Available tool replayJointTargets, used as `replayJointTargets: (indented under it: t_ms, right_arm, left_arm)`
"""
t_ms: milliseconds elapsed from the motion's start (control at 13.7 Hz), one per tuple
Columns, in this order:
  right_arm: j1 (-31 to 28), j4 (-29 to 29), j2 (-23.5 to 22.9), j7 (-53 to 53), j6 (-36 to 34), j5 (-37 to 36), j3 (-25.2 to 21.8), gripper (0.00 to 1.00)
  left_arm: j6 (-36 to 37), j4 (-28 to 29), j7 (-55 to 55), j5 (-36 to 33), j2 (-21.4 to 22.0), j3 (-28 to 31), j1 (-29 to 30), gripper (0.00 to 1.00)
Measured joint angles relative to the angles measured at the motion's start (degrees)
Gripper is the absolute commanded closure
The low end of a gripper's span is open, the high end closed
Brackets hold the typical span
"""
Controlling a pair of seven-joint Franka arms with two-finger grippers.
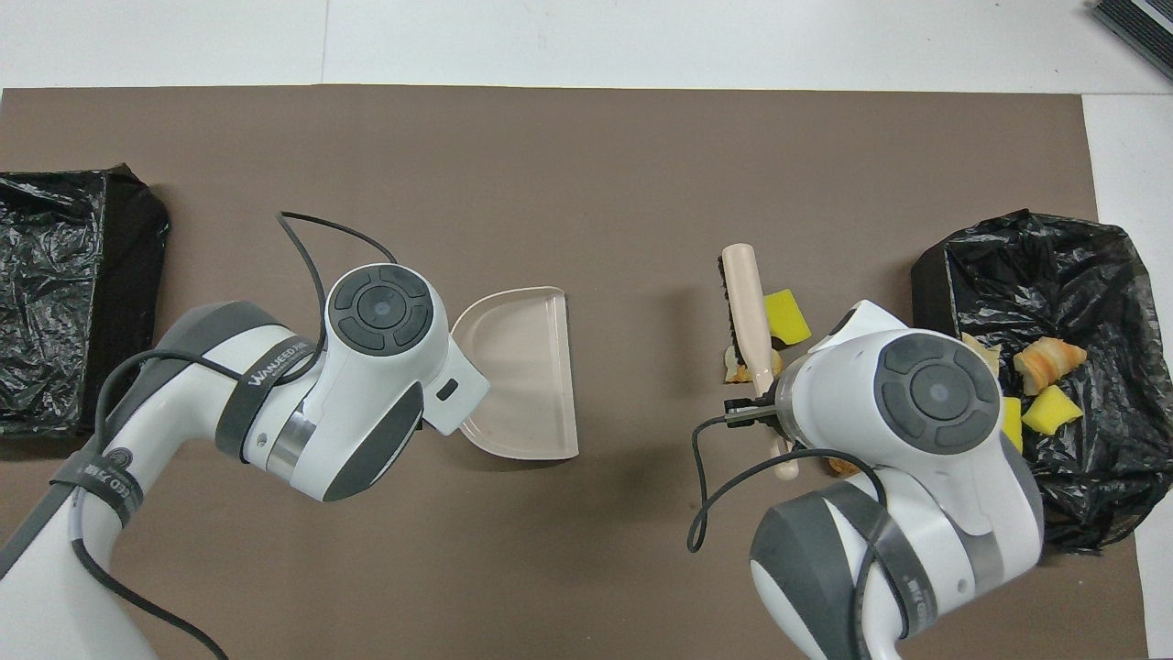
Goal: Sweep and dump trash in bin
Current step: 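Sweep pieces at the bag edge toward the dustpan with the right gripper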
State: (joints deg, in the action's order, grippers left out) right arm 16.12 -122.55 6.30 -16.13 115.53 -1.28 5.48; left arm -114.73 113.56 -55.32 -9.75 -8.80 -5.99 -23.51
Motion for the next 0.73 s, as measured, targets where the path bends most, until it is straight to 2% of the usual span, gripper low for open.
replayJointTargets:
  t_ms: [146,366,512,732]
  right_arm:
    - [-1.0,1.3,0.2,3.5,-3.6,0.0,-0.7,1.00]
    - [-6.4,-0.1,1.8,6.5,-7.1,0.0,-0.9,1.00]
    - [-9.4,-3.2,3.6,7.5,-7.9,-0.4,-1.0,1.00]
    - [-11.9,-11.3,9.3,7.5,-7.8,-0.9,-1.1,1.00]
  left_arm:
    - [0.0,0.0,0.0,0.0,0.0,0.0,0.0,1.00]
    - [-0.1,0.0,0.0,0.0,0.0,0.0,0.0,1.00]
    - [-0.1,0.0,0.0,0.0,0.0,0.0,0.0,1.00]
    - [-0.1,0.0,0.0,0.0,0.0,0.0,0.0,1.00]
